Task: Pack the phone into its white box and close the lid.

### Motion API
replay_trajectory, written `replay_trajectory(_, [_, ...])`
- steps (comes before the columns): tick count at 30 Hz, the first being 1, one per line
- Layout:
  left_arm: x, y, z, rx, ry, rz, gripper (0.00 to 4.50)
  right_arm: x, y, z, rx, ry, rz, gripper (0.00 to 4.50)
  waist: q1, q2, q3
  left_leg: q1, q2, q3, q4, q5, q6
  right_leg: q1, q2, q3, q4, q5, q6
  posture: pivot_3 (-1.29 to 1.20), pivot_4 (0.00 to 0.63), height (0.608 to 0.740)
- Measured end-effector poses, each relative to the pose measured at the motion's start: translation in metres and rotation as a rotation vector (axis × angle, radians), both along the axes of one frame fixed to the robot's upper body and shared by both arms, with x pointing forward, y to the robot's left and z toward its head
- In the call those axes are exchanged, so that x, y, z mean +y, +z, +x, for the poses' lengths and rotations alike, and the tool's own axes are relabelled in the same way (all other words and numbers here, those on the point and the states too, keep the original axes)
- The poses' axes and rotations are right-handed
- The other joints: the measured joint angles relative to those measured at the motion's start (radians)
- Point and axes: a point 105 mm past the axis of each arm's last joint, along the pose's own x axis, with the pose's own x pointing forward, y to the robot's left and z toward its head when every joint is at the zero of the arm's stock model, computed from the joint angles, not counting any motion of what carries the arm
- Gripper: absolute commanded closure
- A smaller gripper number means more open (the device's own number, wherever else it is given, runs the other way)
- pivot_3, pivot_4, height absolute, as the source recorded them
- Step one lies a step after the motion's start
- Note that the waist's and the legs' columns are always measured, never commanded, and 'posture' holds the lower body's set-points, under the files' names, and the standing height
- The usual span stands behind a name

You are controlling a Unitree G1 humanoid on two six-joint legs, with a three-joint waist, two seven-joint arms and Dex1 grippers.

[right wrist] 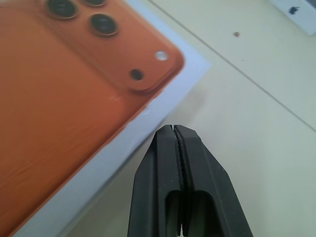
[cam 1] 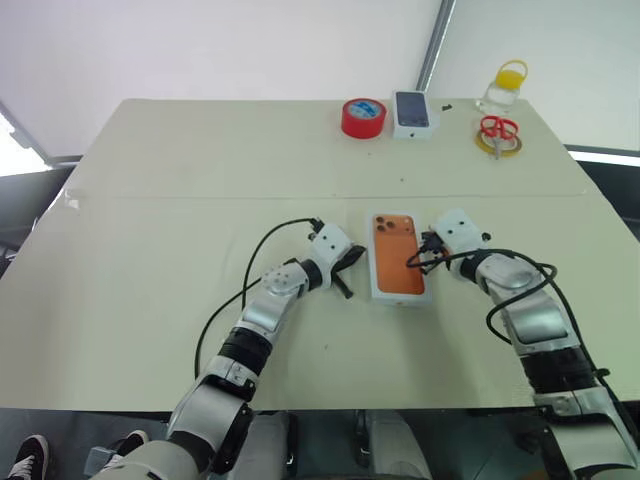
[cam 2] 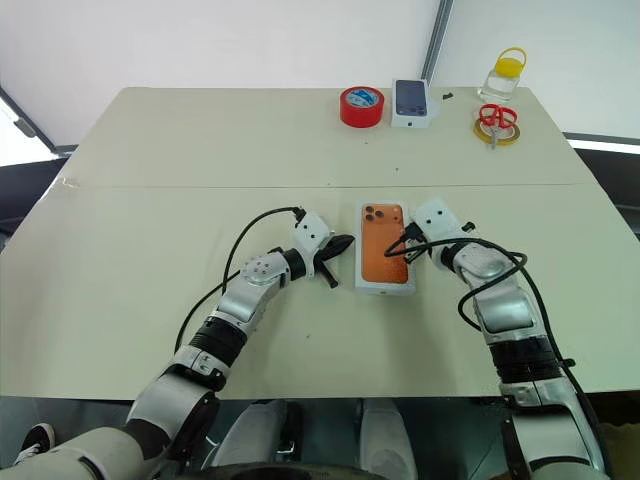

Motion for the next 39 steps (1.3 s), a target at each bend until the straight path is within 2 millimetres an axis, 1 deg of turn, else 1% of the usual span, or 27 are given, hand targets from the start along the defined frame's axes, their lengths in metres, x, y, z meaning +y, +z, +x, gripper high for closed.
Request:
replay_trajectory(2, [0.004, 0.001, 0.000, -0.004, 0.008, 0.005, 4.50, -0.006, 0.005, 0.002, -0.024, -0.025, 0.007, 4.47, 0.000, 0.000, 0.000, 0.000, 0.000, 0.000, 0.000, 0.000, 0.000, 0.000, 0.000, 0.000, 0.000, 0.000, 0.000, 0.00, 0.150, 0.740])
replay_trajectory(5, [0.010, 0.008, 0.003, -0.019, 0.024, -0.007, 4.50, -0.011, 0.013, 0.001, -0.053, -0.025, 0.028, 4.47, 0.001, 0.000, 0.000, 0.000, 0.000, 0.000, 0.000, 0.000, 0.000, 0.000, 0.000, 0.000, 0.000, 0.000, 0.000, 0.00, 0.150, 0.740])
replay_trajectory(6, [0.011, 0.012, 0.004, -0.025, 0.029, -0.014, 4.50, -0.011, 0.015, 0.000, -0.057, -0.013, 0.041, 4.47, 0.001, 0.000, 0.000, 0.000, 0.000, 0.000, 0.000, 0.000, 0.000, 0.000, 0.000, 0.000, 0.000, 0.000, 0.000, 0.00, 0.150, 0.740])
replay_trajectory(8, [0.008, 0.023, 0.008, -0.043, 0.033, -0.022, 4.50, -0.003, 0.026, -0.005, -0.068, 0.051, 0.115, 4.47, 0.001, 0.000, 0.000, -0.001, 0.000, 0.000, 0.000, 0.000, 0.000, 0.000, 0.000, 0.000, 0.000, 0.001, 0.002, 0.00, 0.150, 0.740])
replay_trajectory(10, [0.001, 0.040, 0.013, -0.065, 0.029, -0.053, 4.50, 0.006, 0.033, -0.012, -0.059, 0.123, 0.171, 4.47, 0.002, 0.000, 0.000, -0.001, 0.000, -0.001, 0.000, 0.000, 0.000, 0.001, 0.000, 0.000, -0.001, 0.001, 0.003, 0.00, 0.150, 0.740])
replay_trajectory(11, [-0.006, 0.051, 0.015, -0.085, 0.016, -0.068, 4.50, 0.011, 0.033, -0.016, -0.046, 0.161, 0.175, 4.47, 0.003, 0.000, 0.000, -0.001, 0.000, -0.001, 0.000, 0.000, 0.000, 0.001, 0.000, 0.000, -0.001, 0.001, 0.003, 0.00, 0.150, 0.740])
replay_trajectory(12, [-0.013, 0.060, 0.015, -0.105, -0.002, -0.077, 4.50, 0.015, 0.029, -0.020, -0.026, 0.187, 0.170, 4.47, 0.003, 0.000, 0.000, 0.000, -0.001, -0.001, 0.000, 0.000, 0.000, 0.001, 0.000, 0.000, -0.001, 0.001, 0.003, 0.00, 0.150, 0.740])
replay_trajectory(13, [-0.020, 0.065, 0.014, -0.117, -0.024, -0.076, 4.50, 0.016, 0.022, -0.024, 0.004, 0.202, 0.149, 4.47, 0.002, 0.000, 0.000, 0.000, -0.001, 0.000, 0.000, 0.000, 0.000, 0.002, 0.000, 0.000, -0.001, 0.001, 0.003, 0.00, 0.150, 0.740])
replay_trajectory(14, [-0.024, 0.063, 0.013, -0.116, -0.041, -0.057, 4.50, 0.016, 0.013, -0.027, 0.040, 0.208, 0.126, 4.47, 0.001, 0.000, 0.000, 0.000, -0.001, 0.000, 0.000, 0.000, 0.000, 0.002, 0.000, 0.000, -0.002, 0.001, 0.003, 0.00, 0.150, 0.740])
replay_trajectory(15, [-0.028, 0.053, 0.013, -0.103, -0.056, 0.002, 4.50, 0.014, 0.002, -0.032, 0.078, 0.211, 0.093, 4.47, 0.001, 0.000, 0.000, 0.000, -0.002, 0.000, 0.000, 0.000, 0.000, 0.002, 0.000, 0.000, -0.001, 0.001, 0.003, 0.00, 0.150, 0.740])
replay_trajectory(16, [-0.030, 0.034, 0.012, -0.087, -0.066, 0.101, 4.50, 0.015, 0.000, -0.035, 0.078, 0.226, 0.044, 4.47, 0.001, 0.001, -0.001, 0.000, -0.002, 0.000, 0.000, 0.000, 0.000, 0.002, 0.000, 0.000, -0.001, 0.001, 0.003, 0.00, 0.150, 0.740])
replay_trajectory(17, [-0.028, 0.022, 0.012, -0.074, -0.061, 0.155, 4.50, 0.017, 0.001, -0.038, 0.068, 0.243, 0.010, 4.47, -0.003, 0.001, -0.001, 0.001, -0.003, 0.001, 0.000, 0.000, 0.000, 0.002, 0.000, 0.000, -0.001, 0.001, 0.003, 0.00, 0.150, 0.740])
replay_trajectory(19, [-0.030, 0.020, 0.013, -0.097, -0.068, 0.205, 4.50, 0.016, -0.006, -0.042, 0.076, 0.237, -0.040, 4.47, 0.000, -0.005, -0.006, 0.003, -0.001, -0.001, 0.000, 0.000, 0.000, 0.004, 0.001, -0.001, -0.001, 0.001, 0.003, 0.00, 0.150, 0.740])
replay_trajectory(21, [-0.030, 0.017, 0.013, -0.093, -0.066, 0.230, 4.50, 0.018, -0.008, -0.043, 0.079, 0.227, -0.052, 4.47, 0.000, -0.006, -0.010, 0.006, 0.001, -0.001, 0.000, 0.000, 0.000, 0.006, 0.001, -0.001, -0.001, 0.001, 0.002, 0.00, 0.150, 0.740])
replay_trajectory(22, [-0.029, 0.015, 0.013, -0.086, -0.063, 0.237, 4.25, 0.020, -0.009, -0.044, 0.088, 0.225, -0.039, 4.49, 0.000, -0.006, -0.011, 0.007, 0.002, -0.001, 0.000, 0.000, 0.000, 0.007, 0.001, -0.001, -0.001, -0.001, -0.001, 0.00, 0.150, 0.740])
replay_trajectory(24, [-0.024, 0.014, 0.015, -0.046, -0.046, 0.218, 3.74, 0.021, -0.009, -0.045, 0.112, 0.210, 0.031, 3.94, -0.002, -0.008, -0.013, 0.009, 0.003, -0.001, -0.001, 0.000, 0.000, 0.008, 0.002, -0.001, -0.001, -0.001, -0.001, 0.00, 0.150, 0.740])
replay_trajectory(25, [-0.020, 0.015, 0.016, -0.019, -0.037, 0.197, 3.35, 0.022, -0.009, -0.046, 0.128, 0.200, 0.089, 3.68, -0.002, -0.008, -0.014, 0.009, 0.003, -0.001, -0.001, -0.001, 0.000, 0.009, 0.002, -0.001, -0.001, -0.001, -0.001, 0.00, 0.150, 0.740])
replay_trajectory(26, [-0.016, 0.017, 0.016, 0.002, -0.032, 0.171, 2.78, 0.023, -0.009, -0.046, 0.138, 0.193, 0.140, 3.08, -0.002, -0.007, -0.014, 0.009, 0.004, -0.001, -0.001, -0.001, 0.000, 0.009, 0.002, -0.001, -0.001, -0.001, -0.001, 0.00, 0.150, 0.740])
replay_trajectory(28, [-0.004, 0.016, 0.015, 0.052, -0.020, 0.095, 1.77, 0.023, -0.006, -0.044, 0.146, 0.188, 0.193, 2.11, -0.002, -0.007, -0.014, 0.009, 0.004, 0.000, -0.002, -0.001, 0.000, 0.008, 0.002, -0.001, -0.001, -0.001, -0.001, 0.00, 0.150, 0.740])
replay_trajectory(29, [0.003, 0.016, 0.013, 0.069, -0.017, 0.067, 1.27, 0.022, -0.005, -0.043, 0.148, 0.190, 0.215, 1.55, -0.001, -0.006, -0.014, 0.008, 0.004, 0.000, -0.002, -0.001, 0.000, 0.006, 0.002, -0.001, -0.001, -0.001, -0.001, 0.00, 0.150, 0.740])
replay_trajectory(31, [0.017, 0.016, 0.010, 0.071, -0.012, 0.044, 0.25, 0.022, 0.000, -0.042, 0.138, 0.197, 0.255, 0.48, 0.000, -0.005, -0.013, 0.004, 0.003, 0.000, -0.001, 0.000, 0.000, 0.002, 0.002, 0.000, 0.000, 0.000, 0.000, 0.00, 0.150, 0.740])
replay_trajectory(32, [0.024, 0.015, 0.010, 0.075, -0.008, 0.045, 0.00, 0.021, 0.003, -0.041, 0.125, 0.202, 0.257, 0.06, 0.001, -0.005, -0.013, 0.002, 0.003, 0.000, -0.001, 0.000, 0.000, 0.001, 0.002, 0.000, 0.000, 0.001, 0.002, 0.00, 0.150, 0.740])
replay_trajectory(34, [0.040, 0.015, 0.005, 0.086, -0.002, 0.026, 0.00, 0.022, 0.011, -0.041, 0.101, 0.231, 0.260, 0.06, 0.001, -0.005, -0.013, 0.001, 0.002, 0.000, -0.001, 0.000, 0.000, 0.000, 0.001, 0.000, 0.000, 0.001, 0.002, 0.00, 0.150, 0.740])
replay_trajectory(35, [0.048, 0.020, 0.001, 0.086, -0.011, -0.008, 0.00, 0.021, 0.013, -0.043, 0.101, 0.248, 0.265, 0.06, 0.000, -0.005, -0.012, 0.000, 0.002, 0.000, -0.001, 0.000, 0.000, 0.000, 0.001, 0.000, -0.001, 0.001, 0.002, 0.00, 0.150, 0.740])
replay_trajectory(37, [0.072, 0.034, -0.007, 0.054, -0.008, -0.062, 0.00, 0.021, 0.020, -0.048, 0.093, 0.300, 0.269, 0.06, -0.002, -0.004, -0.011, 0.000, 0.002, 0.000, -0.001, 0.000, 0.000, -0.001, 0.000, 0.000, -0.001, 0.001, 0.002, 0.00, 0.150, 0.740])
replay_trajectory(39, [0.101, 0.042, -0.010, 0.020, 0.031, -0.035, 0.00, 0.024, 0.027, -0.052, 0.081, 0.357, 0.293, 0.06, -0.003, -0.003, -0.011, 0.000, 0.002, 0.000, -0.001, 0.000, 0.000, -0.001, 0.001, 0.000, 0.000, 0.001, 0.002, 0.00, 0.150, 0.740])
